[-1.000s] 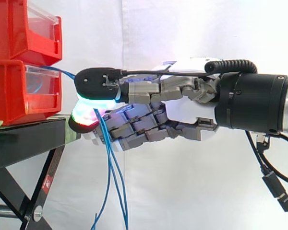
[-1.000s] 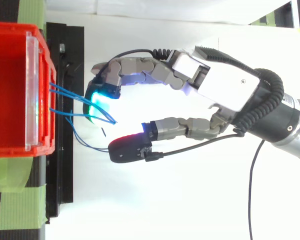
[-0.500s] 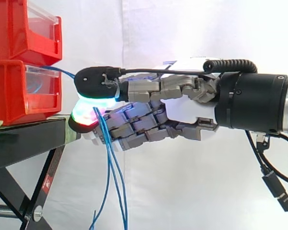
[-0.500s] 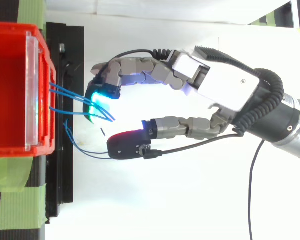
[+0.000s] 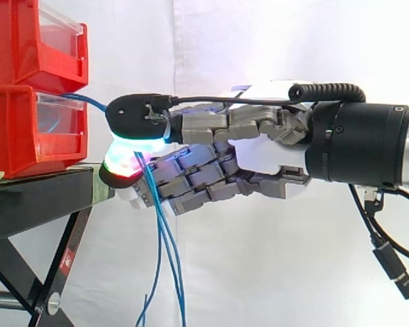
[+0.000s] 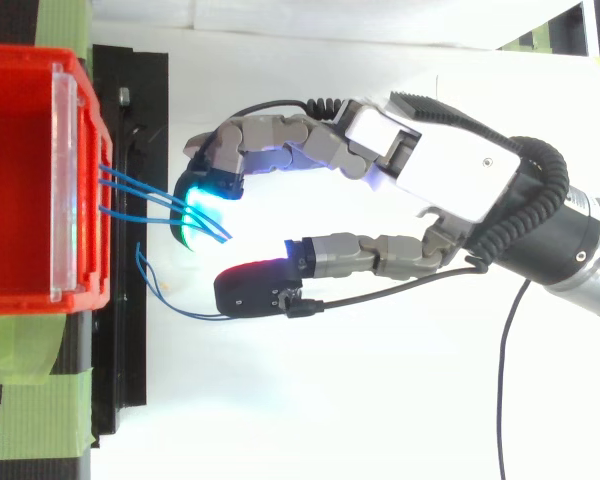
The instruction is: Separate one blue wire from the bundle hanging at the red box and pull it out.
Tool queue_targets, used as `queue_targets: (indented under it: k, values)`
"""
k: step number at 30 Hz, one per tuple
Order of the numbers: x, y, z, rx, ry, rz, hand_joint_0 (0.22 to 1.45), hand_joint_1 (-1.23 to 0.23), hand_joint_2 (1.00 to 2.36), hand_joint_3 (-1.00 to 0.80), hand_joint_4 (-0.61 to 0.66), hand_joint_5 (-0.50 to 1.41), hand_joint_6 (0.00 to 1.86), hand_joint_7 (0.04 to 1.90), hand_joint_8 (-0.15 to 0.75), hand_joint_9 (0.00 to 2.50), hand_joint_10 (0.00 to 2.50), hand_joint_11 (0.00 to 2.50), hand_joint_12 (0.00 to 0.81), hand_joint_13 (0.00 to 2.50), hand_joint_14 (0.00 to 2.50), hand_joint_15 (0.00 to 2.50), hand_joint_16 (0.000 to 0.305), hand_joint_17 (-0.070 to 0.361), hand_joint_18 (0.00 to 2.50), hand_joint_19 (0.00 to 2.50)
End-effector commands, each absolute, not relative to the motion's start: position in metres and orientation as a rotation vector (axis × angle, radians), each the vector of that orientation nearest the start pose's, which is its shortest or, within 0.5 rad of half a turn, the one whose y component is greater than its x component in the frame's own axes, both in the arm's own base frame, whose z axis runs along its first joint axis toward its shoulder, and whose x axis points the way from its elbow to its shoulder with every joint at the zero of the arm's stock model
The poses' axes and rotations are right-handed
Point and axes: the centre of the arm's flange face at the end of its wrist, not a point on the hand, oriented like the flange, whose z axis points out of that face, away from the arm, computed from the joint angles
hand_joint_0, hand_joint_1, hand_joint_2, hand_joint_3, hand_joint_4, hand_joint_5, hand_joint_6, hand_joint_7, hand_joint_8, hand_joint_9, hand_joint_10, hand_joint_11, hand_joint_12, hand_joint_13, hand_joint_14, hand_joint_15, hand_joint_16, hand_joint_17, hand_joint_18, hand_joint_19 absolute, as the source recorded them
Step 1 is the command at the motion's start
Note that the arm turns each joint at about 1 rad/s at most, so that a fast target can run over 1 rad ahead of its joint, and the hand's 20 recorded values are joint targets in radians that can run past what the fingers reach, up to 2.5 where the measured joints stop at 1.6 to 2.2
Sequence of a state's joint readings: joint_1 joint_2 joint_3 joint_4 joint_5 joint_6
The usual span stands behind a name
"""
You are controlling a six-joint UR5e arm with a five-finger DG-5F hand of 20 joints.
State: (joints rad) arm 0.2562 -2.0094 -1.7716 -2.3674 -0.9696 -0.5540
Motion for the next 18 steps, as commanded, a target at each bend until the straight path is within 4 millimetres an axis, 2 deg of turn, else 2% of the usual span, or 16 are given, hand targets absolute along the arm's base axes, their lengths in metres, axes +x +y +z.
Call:
queue_targets:
  k: [1, 11, 18]
  values:
    - [0.617, -0.034, 0.228, 0.984, 1.129, 0.599, 0.7, -0.66, 1.03, -0.15, 0.29, -0.13, 0.6, 1.23, 0.331, 0.77, 0.01, 0.54, 0.351, 0.56, 0.01, 0.31, 0.045, 0.101, 0.4, 0.39]
    - [0.613, -0.032, 0.227, 1.024, 1.155, 0.669, 0.7, -0.66, 1.02, -0.15, 0.29, -0.13, 0.6, 1.24, 0.348, 0.8, 0.01, 0.54, 0.336, 0.6, 0.01, 0.3, 0.04, 0.091, 0.39, 0.37]
    - [0.605, -0.021, 0.22, 1.244, 1.121, 0.949, 0.7, -0.66, 1.02, -0.16, 0.28, -0.13, 0.6, 1.23, 0.352, 0.8, 0.02, 0.53, 0.311, 0.65, 0.01, 0.29, 0.036, 0.082, 0.39, 0.32]
